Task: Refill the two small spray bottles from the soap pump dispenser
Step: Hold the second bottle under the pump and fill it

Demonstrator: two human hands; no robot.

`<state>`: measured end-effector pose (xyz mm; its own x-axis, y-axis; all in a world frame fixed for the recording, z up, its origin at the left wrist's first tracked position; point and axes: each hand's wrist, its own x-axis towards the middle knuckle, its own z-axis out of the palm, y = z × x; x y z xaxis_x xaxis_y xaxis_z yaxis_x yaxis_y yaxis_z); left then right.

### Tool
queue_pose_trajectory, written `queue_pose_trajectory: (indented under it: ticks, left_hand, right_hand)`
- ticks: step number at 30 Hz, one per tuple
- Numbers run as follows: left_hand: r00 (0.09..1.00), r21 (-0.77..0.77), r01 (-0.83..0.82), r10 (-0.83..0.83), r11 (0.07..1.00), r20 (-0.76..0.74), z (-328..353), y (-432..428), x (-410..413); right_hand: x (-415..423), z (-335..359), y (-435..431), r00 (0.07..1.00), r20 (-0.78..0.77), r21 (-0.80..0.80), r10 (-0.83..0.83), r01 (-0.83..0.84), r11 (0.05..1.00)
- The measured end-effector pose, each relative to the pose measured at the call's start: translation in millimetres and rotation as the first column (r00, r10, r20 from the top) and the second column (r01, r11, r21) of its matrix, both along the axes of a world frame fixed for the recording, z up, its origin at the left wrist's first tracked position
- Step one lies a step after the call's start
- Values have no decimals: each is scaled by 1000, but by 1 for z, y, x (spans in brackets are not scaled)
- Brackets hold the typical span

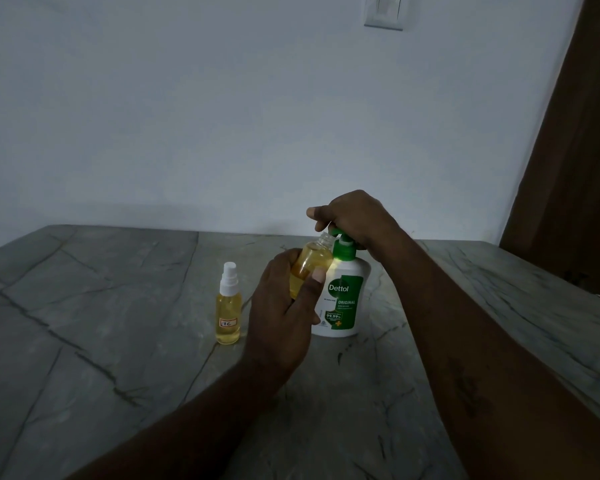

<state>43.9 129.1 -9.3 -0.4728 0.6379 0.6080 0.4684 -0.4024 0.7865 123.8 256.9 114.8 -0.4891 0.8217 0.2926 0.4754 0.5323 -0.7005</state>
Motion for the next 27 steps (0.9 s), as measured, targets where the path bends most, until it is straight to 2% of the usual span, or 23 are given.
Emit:
queue_pose_trajectory:
  ticks: [5, 18, 27]
  left_hand:
    - [1000, -3, 3, -3, 1000, -2, 0, 0, 0]
    - [1000, 11, 15, -15, 1000, -1, 2, -2, 0]
    - [1000, 3, 19, -19, 1000, -9, 1, -1, 0]
  right_hand:
    - [2, 5, -2, 1000, -24, 80, -19, 21, 997]
    - [-2, 0, 4, 1000, -9, -50, 14, -14, 999]
    - [1, 2, 0, 1000, -18, 59, -14, 15, 998]
